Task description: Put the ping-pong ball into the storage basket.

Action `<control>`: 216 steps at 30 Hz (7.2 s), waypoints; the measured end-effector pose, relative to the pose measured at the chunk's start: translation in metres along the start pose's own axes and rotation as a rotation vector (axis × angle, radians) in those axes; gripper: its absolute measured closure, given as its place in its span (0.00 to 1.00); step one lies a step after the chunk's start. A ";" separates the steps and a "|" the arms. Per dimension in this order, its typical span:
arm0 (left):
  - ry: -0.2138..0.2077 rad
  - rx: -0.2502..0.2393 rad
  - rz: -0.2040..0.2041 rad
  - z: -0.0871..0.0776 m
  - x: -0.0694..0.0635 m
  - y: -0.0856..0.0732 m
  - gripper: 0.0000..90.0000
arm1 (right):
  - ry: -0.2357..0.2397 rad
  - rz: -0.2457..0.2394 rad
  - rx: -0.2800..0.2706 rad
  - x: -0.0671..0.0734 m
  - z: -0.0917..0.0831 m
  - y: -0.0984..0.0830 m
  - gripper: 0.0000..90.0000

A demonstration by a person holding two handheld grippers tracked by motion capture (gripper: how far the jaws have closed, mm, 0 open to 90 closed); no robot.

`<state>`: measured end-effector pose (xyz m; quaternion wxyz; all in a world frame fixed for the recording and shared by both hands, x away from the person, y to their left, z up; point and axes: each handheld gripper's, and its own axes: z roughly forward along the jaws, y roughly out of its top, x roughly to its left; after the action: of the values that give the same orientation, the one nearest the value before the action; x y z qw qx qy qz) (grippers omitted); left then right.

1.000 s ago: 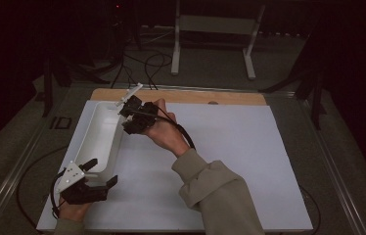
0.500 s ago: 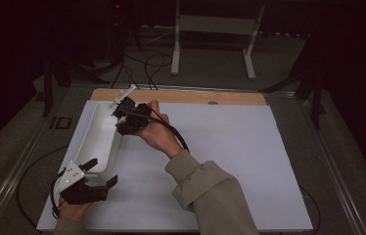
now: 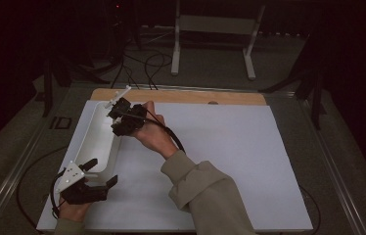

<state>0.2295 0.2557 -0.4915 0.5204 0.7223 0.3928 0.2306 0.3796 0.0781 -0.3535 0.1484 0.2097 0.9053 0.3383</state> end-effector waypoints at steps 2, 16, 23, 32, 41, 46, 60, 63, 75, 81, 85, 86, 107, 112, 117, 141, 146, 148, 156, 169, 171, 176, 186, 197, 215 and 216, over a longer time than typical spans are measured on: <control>-0.001 0.000 0.000 0.000 0.000 0.000 0.06 | 0.003 0.000 -0.001 0.003 0.003 0.002 0.56; 0.002 -0.001 -0.003 0.000 0.000 0.000 0.06 | 0.019 -0.016 -0.005 0.014 0.013 0.012 0.56; 0.005 0.000 -0.001 0.000 0.000 0.000 0.06 | 0.019 -0.009 -0.008 0.016 0.017 0.015 0.56; 0.008 0.000 -0.002 0.000 -0.001 0.000 0.06 | 0.034 -0.010 -0.010 0.021 0.022 0.020 0.55; 0.007 0.000 -0.004 0.000 -0.001 0.000 0.06 | 0.036 -0.018 -0.005 0.027 0.029 0.024 0.55; 0.006 -0.001 -0.005 0.000 -0.001 0.000 0.06 | 0.031 -0.001 -0.010 0.028 0.032 0.027 0.55; 0.005 -0.003 -0.006 0.000 0.000 0.000 0.07 | 0.030 0.013 -0.009 0.031 0.041 0.030 0.55; 0.006 -0.003 -0.007 0.000 -0.001 0.000 0.06 | 0.030 0.014 -0.006 0.033 0.044 0.030 0.55; 0.006 -0.006 -0.009 0.000 0.000 0.000 0.07 | 0.038 0.020 0.002 0.036 0.051 0.031 0.55; 0.004 -0.007 -0.012 0.000 0.000 0.000 0.07 | 0.039 0.027 0.005 0.036 0.055 0.032 0.55; 0.003 -0.009 -0.012 0.000 0.000 0.000 0.07 | 0.040 0.045 0.010 0.036 0.058 0.032 0.55; 0.003 -0.009 -0.013 0.000 0.000 0.000 0.07 | 0.039 0.045 0.011 0.036 0.058 0.031 0.55; 0.003 -0.010 -0.014 0.000 0.000 0.000 0.07 | 0.053 0.074 0.010 0.033 0.061 0.027 0.13; 0.004 -0.008 -0.011 0.000 0.000 0.000 0.07 | 0.053 0.067 0.022 0.034 0.062 0.024 0.13; 0.005 -0.009 -0.011 0.000 -0.001 0.000 0.07 | 0.052 0.072 0.022 0.032 0.060 0.021 0.13; 0.008 -0.003 -0.005 0.001 -0.001 0.000 0.07 | 0.033 0.082 -0.018 0.014 0.037 -0.001 0.13; 0.007 -0.002 -0.003 0.001 -0.001 0.000 0.07 | 0.026 0.099 -0.026 0.006 0.029 -0.013 0.13; 0.002 0.011 -0.011 0.003 0.000 -0.001 0.07 | 0.026 0.104 -0.027 0.004 0.027 -0.015 0.13; 0.007 0.012 -0.007 0.002 -0.003 0.000 0.08 | 0.019 0.113 -0.041 -0.003 0.016 -0.025 0.13; 0.008 0.015 0.002 0.003 -0.003 0.000 0.08 | 0.008 0.111 -0.075 -0.011 -0.003 -0.039 0.12; 0.009 0.015 0.003 0.003 -0.003 0.000 0.08 | 0.005 0.109 -0.079 -0.013 -0.006 -0.043 0.12; 0.012 0.015 0.002 0.004 -0.004 -0.001 0.08 | -0.003 0.117 -0.086 -0.018 -0.012 -0.054 0.12; 0.015 0.016 0.006 0.005 -0.004 -0.001 0.06 | -0.015 0.128 -0.109 -0.028 -0.026 -0.079 0.12; 0.019 -0.002 -0.004 0.003 -0.004 0.000 0.05 | -0.036 0.161 -0.136 -0.036 -0.040 -0.109 0.12; 0.028 -0.002 -0.002 0.004 -0.003 0.000 0.04 | -0.062 0.212 -0.173 -0.049 -0.058 -0.152 0.12; 0.027 -0.002 -0.002 0.004 -0.003 0.000 0.04 | -0.064 0.214 -0.174 -0.049 -0.059 -0.154 0.12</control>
<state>0.2302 0.2510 -0.4922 0.5159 0.7183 0.4004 0.2401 0.3548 -0.0831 -0.4087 0.1582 0.3019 0.8399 0.4224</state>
